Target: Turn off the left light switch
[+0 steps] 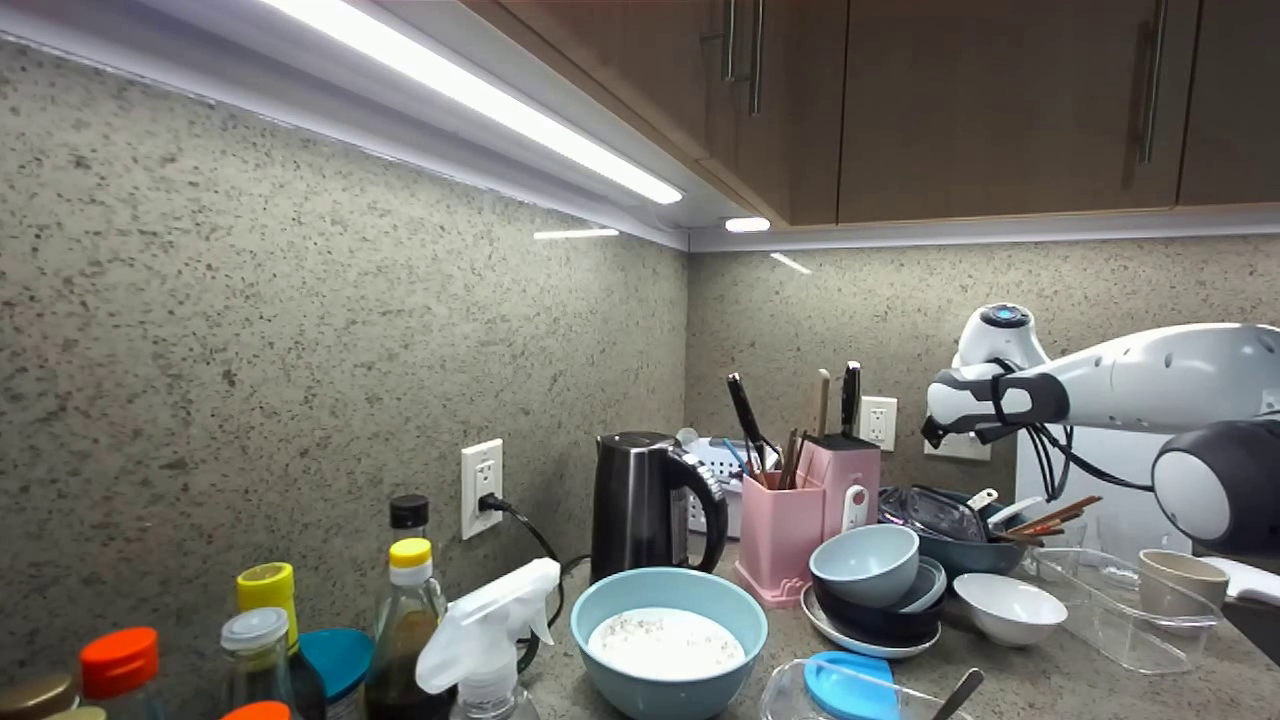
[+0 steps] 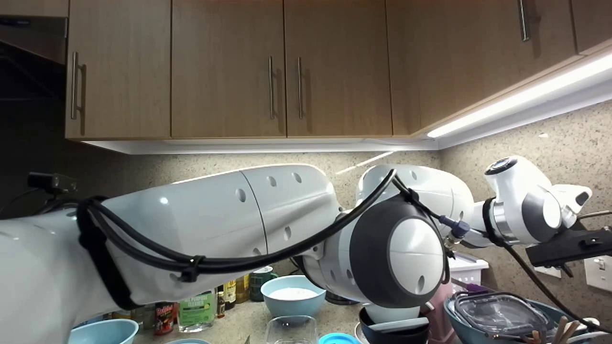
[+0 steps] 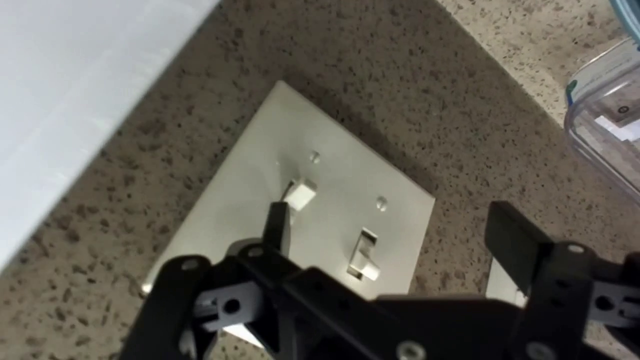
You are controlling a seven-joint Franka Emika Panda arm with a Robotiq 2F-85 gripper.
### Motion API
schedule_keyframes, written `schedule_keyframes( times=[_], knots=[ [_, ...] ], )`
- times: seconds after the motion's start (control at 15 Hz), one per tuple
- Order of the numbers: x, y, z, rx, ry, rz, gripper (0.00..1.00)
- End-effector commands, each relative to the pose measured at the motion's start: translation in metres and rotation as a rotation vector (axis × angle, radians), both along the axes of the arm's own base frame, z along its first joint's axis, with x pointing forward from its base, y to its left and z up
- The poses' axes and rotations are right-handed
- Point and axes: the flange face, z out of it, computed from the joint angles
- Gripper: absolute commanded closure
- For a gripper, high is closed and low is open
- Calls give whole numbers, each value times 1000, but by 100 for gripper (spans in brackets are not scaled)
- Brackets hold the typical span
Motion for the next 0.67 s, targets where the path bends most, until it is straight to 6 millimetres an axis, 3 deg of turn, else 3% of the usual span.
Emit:
schedule_keyframes(
  times=[0.0, 0.2, 0.27, 0.4, 0.6],
  knots=[
    [17, 26, 15, -53, 9, 118, 0],
    [27, 45, 21, -42, 0, 138, 0],
    [26, 42, 11, -41, -5, 113, 0],
    [30, 50, 13, -39, -9, 123, 0],
    [28, 47, 15, -55, 0, 173, 0]
  ],
)
